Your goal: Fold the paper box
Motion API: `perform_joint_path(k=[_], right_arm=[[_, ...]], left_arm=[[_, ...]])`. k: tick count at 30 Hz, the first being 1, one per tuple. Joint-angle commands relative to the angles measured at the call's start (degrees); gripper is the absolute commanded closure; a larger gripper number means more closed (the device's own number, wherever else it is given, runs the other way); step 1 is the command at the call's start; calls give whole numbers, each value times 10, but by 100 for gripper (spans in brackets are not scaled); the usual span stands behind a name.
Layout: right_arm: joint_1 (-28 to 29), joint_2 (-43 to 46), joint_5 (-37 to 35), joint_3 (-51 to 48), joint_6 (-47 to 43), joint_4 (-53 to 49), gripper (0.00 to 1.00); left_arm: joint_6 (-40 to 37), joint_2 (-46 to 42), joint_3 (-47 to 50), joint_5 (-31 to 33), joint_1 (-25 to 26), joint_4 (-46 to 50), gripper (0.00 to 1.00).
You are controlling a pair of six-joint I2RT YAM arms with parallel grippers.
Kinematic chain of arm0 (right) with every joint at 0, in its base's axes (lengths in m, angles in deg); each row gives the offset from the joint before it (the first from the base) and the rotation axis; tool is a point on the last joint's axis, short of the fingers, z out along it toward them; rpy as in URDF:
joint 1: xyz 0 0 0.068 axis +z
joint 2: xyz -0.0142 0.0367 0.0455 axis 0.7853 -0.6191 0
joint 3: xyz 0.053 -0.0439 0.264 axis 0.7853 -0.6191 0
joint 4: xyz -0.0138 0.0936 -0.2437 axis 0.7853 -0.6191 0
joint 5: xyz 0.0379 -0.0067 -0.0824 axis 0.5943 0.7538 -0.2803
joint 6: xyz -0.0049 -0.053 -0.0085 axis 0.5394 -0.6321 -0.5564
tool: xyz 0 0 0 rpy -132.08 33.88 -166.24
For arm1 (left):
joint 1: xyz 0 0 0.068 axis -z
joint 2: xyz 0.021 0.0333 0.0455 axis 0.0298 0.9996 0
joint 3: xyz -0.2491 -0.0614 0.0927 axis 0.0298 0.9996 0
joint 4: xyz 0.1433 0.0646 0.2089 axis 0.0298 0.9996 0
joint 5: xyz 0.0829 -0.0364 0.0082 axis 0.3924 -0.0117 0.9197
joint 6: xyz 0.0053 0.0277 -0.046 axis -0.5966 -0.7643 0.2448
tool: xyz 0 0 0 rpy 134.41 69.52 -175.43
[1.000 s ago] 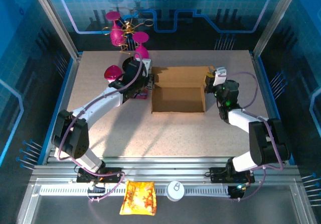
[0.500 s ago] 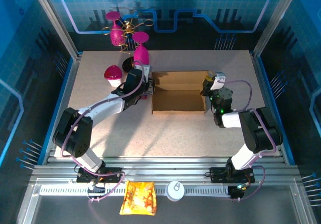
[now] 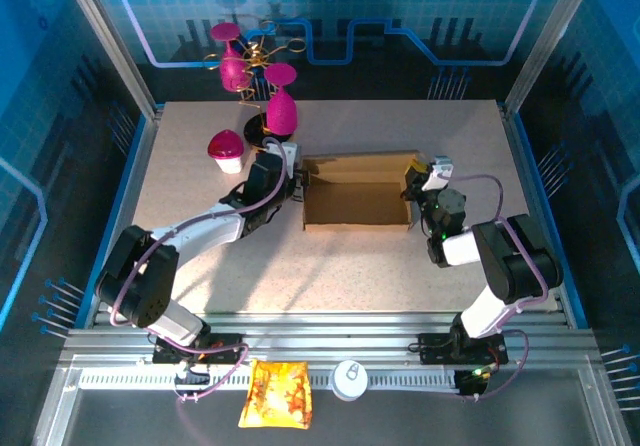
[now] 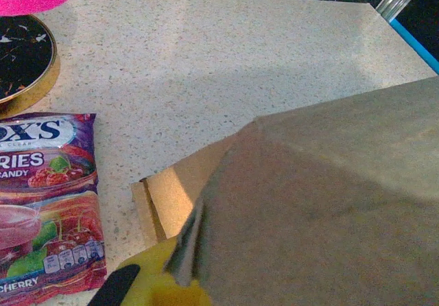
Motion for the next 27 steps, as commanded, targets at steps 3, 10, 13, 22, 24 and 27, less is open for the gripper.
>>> perform_joint_path(k=[3,10,13,22,24,27], right_arm=[[14,10,-12,-25,25,9,92],[14,33,-13,-46,61,-13,87],[14,48,-11,-44,71,-36,87],[15,126,-19,-70,70,-126,63],[14,169,-24,-77,79,-173,54],[14,261,-27,-65,94,-318,42]], left_arm=[[5,-7,21,-3,19,18,96],[0,-4,49,14,30,14,96],[1,-6,56,19,35,12,96],[4,-5,65,35,46,15,96],[0,-4,66,40,49,18,96],[-7,1,65,50,52,25,96]])
